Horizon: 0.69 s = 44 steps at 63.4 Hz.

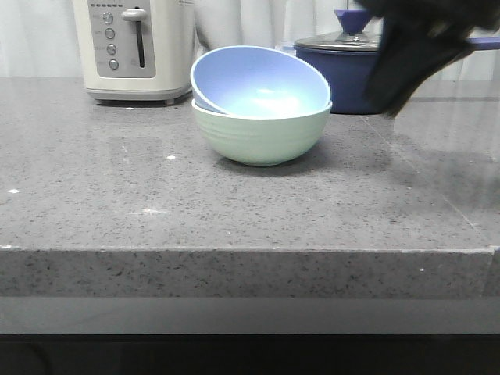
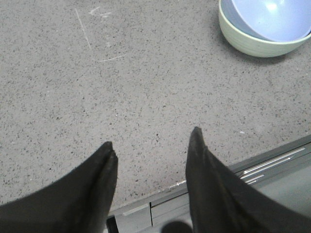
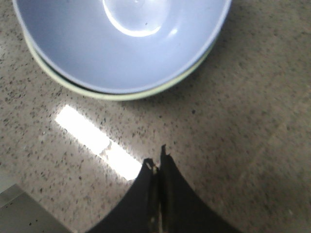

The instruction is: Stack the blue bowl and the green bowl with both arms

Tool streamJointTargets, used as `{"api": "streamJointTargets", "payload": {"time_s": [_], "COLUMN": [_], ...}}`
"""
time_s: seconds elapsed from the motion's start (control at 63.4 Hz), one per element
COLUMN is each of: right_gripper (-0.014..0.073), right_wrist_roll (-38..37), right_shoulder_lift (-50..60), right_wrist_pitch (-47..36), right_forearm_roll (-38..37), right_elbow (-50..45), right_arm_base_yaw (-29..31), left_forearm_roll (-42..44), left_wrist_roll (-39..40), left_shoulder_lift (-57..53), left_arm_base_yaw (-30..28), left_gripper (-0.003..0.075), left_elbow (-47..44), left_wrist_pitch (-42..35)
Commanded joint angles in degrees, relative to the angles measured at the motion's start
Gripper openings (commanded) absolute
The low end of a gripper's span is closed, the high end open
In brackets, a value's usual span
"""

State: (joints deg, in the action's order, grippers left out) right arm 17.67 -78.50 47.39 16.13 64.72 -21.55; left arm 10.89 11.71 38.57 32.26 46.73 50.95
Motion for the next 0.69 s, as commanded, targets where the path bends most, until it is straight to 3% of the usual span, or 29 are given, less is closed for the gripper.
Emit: {"api": "streamJointTargets", "payload": {"time_s": [0.0,0.126,0.284,0.678], "right_gripper": [-0.0061,-0.0061,-0.0061,-0.0063], "right_wrist_roll": [-4.95,-12.14,-18.02,-18.51], "right_shoulder_lift": [7.14,14.34,24.47,43.21], "right_wrist_pitch": [2.20,3.80,1.09,-5.78], "right_forearm_roll": [-4.52,-9.38,-9.87,-10.11], "right_elbow": [1.29,-1.37,-7.44,-18.17], "right_arm_base_yaw": [0.18,0.18,0.18,0.18], "left_forearm_roll": [0.87,1.41,1.41,1.41], "left_wrist_roll": [0.60,0.60,0.60,0.60], "left_shoulder_lift": [-0.13,-0.13,-0.13,-0.13], "left_arm_base_yaw": [0.32,0.32,0.32,0.32], "left_gripper": [0.0334,0.0334,0.0334,0.0334], "left_elbow": [1.34,1.34,1.34,1.09], "left_wrist_pitch": [-5.28,-7.10,-8.75,-11.55]}}
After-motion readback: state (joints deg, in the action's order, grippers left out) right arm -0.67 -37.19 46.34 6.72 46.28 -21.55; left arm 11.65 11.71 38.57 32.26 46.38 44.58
